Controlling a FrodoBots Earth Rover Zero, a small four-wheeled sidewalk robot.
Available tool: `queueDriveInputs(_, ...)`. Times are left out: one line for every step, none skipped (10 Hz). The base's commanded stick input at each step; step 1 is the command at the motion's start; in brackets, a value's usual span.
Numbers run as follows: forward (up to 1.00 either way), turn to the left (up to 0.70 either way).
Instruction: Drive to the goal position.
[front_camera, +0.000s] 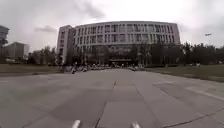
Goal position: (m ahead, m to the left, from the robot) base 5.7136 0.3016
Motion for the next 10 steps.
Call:
queueDriveInputs(0.7,0.0)
queueDriveInputs(0.7,0.0)
queueDriveInputs(0.7,0.0)
queueDriveInputs(0.7,0.0)
queueDriveInputs(0.7,0.0)
queueDriveInputs(0.7,0.0)
queueDriveInputs(0.7,0.0)
queueDriveInputs(0.7,0.0)
queueDriveInputs(0.7,0.0)
queueDriveInputs(0.7,-0.16)
